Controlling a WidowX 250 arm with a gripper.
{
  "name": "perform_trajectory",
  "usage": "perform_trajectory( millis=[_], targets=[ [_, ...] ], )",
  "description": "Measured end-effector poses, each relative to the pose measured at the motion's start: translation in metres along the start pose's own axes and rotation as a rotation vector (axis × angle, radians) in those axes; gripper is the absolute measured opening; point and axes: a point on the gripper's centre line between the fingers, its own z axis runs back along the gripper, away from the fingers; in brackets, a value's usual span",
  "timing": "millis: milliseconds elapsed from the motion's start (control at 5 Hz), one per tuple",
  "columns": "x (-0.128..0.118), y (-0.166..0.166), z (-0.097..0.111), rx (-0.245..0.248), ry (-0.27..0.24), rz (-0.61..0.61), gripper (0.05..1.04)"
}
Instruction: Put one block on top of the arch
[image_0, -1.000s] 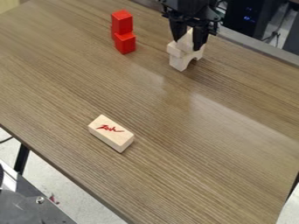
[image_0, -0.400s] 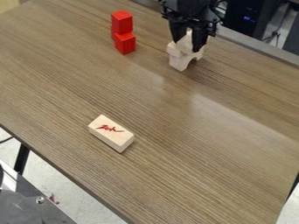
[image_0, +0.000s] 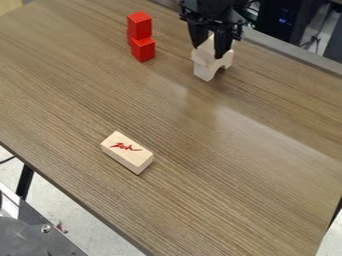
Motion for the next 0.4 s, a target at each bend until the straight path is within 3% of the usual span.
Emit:
perform_trajectory(
  millis=[400],
  targets=[
    [0.0070,0.0037,0.0052,0.005,-0.020,0.000,0.553]
  ],
)
